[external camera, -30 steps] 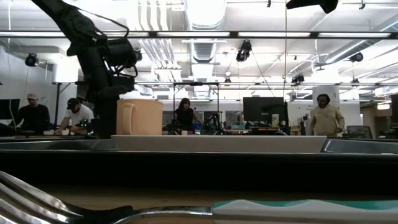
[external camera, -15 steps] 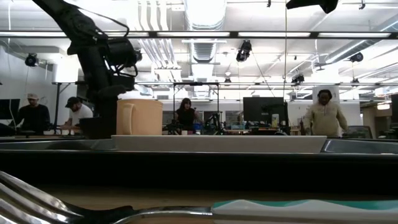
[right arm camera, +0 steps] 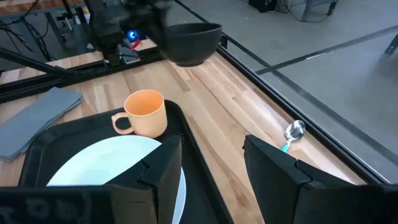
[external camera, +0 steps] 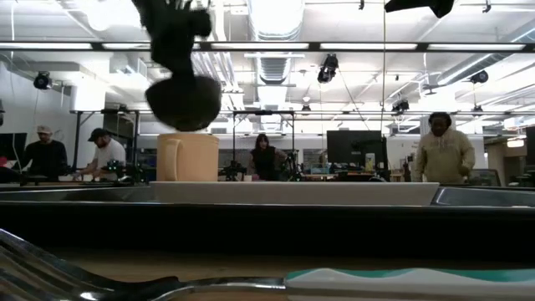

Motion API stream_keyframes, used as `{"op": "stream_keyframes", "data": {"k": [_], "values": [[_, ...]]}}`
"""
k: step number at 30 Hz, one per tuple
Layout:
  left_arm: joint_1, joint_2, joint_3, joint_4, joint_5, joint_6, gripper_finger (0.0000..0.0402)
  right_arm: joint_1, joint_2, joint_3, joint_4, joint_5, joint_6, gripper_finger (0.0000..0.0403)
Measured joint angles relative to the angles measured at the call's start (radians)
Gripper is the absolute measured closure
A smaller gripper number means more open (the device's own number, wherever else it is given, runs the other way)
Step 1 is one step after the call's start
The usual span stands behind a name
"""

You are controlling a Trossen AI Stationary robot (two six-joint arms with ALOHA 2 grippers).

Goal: Set up tray
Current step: Put the black bowl on top of the white plate

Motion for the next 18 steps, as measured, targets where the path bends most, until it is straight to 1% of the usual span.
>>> {"op": "stream_keyframes", "data": {"k": [4, 7, 9, 14, 18], "values": [[-0.178, 0.093, 0.146, -0.074, -0.047, -0.018, 0.0401, 0.000, 0.000, 0.000, 0.000, 0.000, -0.003, 0.0241], [-0.300, 0.210, 0.280, -0.130, -0.093, -0.023, 0.0401, 0.000, -0.002, 0.000, -0.001, 0.001, -0.011, 0.0241], [-0.360, 0.300, 0.387, -0.169, -0.126, -0.022, 0.0401, -0.001, -0.008, 0.000, -0.001, 0.002, -0.013, 0.0242], [-0.439, 0.521, 0.653, -0.266, -0.138, 0.002, 0.0401, 0.000, -0.031, 0.000, -0.020, 0.049, -0.013, 0.0248], [-0.474, 0.661, 0.809, -0.295, -0.136, 0.027, 0.0401, -0.001, -0.057, 0.000, -0.039, 0.055, -0.013, 0.0255]]}}
